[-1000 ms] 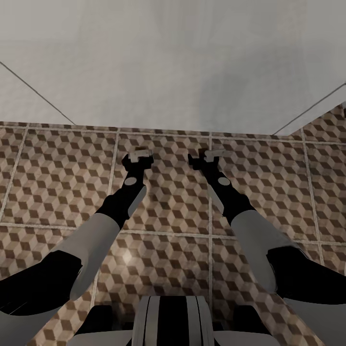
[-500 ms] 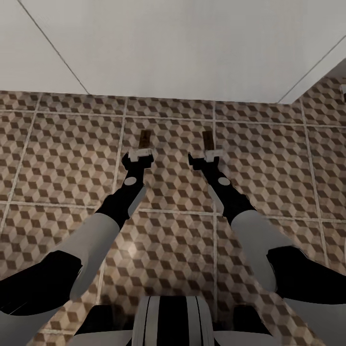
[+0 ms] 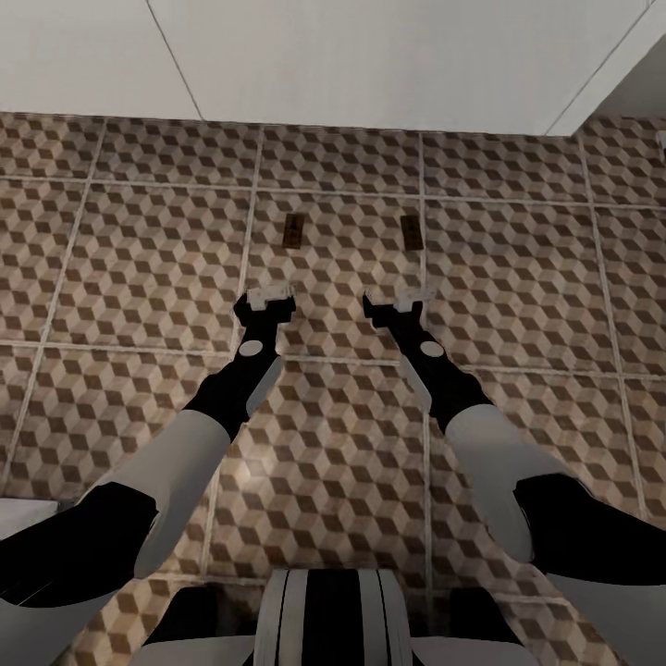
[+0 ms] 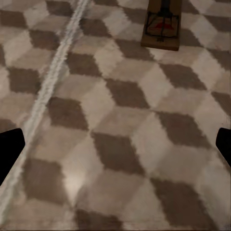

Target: Take the four mousetraps from the cabinet in the bathroom and place them on the bathroom floor. Make sure all four end up on the same floor surface, and ensure that at least two of them are either under or directly next to the same bathroom sink.

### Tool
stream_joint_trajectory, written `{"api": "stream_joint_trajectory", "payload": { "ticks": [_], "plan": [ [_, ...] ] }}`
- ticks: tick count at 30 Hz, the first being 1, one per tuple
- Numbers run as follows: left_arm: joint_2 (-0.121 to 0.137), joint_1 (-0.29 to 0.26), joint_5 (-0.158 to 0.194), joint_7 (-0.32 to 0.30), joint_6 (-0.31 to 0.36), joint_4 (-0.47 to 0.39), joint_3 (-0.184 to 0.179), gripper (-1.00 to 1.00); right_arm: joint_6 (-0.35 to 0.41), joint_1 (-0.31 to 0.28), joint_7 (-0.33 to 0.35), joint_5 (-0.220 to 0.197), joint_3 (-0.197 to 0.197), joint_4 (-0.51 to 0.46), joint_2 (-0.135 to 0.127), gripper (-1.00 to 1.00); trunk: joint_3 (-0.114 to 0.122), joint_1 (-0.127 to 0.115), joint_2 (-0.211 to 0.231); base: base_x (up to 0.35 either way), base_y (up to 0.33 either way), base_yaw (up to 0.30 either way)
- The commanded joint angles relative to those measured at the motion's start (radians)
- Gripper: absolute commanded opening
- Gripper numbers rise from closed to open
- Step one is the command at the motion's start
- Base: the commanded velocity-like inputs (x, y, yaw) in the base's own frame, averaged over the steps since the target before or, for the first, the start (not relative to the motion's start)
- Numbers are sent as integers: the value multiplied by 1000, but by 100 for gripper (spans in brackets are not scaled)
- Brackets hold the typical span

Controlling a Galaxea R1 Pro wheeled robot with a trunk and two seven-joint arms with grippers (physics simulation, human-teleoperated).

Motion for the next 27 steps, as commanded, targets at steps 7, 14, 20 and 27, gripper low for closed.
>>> {"api": "stream_joint_trajectory", "payload": {
  "ticks": [7, 14, 20, 27],
  "plan": [
    [0, -1, 11, 7, -6, -7, -7, 100, -3, 0, 3, -3, 0, 1, -3, 100, 0, -1, 0, -322, 106, 0],
    [1, -1, 11, 7, -6, -8, -8, 100, -3, 0, 3, -3, 0, 1, -3, 100, 0, -1, 0, -304, 102, 0],
    [1, -1, 11, 7, -5, -10, -8, 100, -3, 0, 3, -3, 0, 1, -3, 100, 0, -1, 0, -237, 40, 0],
    [1, -1, 11, 7, -7, -19, -8, 100, -2, 0, 3, -3, -1, 1, -3, 100, 0, -1, 0, -97, 8, 0]
  ]
}}
